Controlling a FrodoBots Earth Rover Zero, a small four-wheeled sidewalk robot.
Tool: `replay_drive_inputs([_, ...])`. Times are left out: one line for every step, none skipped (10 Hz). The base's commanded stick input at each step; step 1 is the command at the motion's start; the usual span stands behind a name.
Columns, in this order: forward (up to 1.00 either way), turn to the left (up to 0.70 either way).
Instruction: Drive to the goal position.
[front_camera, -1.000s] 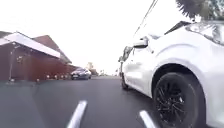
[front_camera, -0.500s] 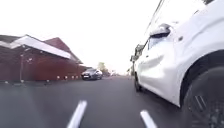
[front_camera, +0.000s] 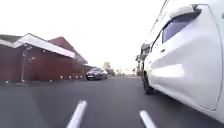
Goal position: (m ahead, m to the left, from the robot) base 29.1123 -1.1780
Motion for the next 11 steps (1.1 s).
replay_drive_inputs([0.85, -0.34])
replay_drive_inputs([0.85, -0.34])
replay_drive_inputs([0.85, -0.26])
replay_drive_inputs([0.85, 0.00])
replay_drive_inputs([0.85, 0.00])
replay_drive_inputs([0.85, 0.00])
replay_drive_inputs([0.85, 0.00])
replay_drive_inputs([0.85, 0.00])
replay_drive_inputs([0.85, 0.00])
replay_drive_inputs([0.85, 0.00])
replay_drive_inputs([0.85, 0.00])
